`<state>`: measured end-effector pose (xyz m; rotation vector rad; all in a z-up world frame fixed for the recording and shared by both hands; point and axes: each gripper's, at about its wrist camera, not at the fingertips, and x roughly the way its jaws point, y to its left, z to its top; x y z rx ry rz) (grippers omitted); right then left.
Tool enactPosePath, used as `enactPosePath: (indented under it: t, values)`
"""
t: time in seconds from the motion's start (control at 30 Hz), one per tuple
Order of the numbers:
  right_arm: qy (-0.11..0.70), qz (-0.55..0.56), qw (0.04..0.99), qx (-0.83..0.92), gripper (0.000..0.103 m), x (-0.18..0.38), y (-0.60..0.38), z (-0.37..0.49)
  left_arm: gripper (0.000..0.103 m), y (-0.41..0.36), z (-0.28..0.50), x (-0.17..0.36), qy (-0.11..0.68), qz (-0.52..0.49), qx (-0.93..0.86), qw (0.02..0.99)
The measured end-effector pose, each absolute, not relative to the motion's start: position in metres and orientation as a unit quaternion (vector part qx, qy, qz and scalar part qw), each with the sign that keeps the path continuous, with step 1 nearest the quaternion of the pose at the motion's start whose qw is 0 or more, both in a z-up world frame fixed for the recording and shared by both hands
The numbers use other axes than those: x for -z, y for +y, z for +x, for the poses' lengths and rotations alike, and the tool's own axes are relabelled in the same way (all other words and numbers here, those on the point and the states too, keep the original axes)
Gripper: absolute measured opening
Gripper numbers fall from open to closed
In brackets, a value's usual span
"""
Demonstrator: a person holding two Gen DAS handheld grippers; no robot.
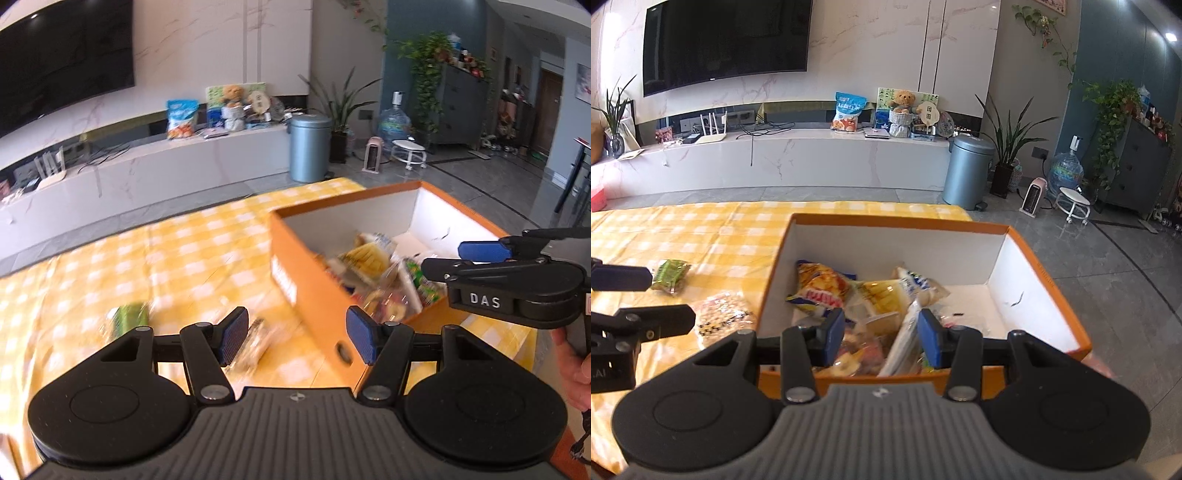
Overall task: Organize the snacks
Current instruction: 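Move both tools back toward the raisin bag and peanut bag on the table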
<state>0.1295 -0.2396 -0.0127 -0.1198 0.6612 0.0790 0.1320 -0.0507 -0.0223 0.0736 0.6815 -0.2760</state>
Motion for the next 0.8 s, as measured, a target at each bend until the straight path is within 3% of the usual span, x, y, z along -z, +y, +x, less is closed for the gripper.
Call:
enactPosePath:
  t: [0.8]
  values:
    - [0.338, -0.072, 0.929, -0.129, 0.043, 0.064, -0.13, 0.059, 0.072, 0.044, 0.08, 0.074, 0.354, -0.011, 0.061, 0.933]
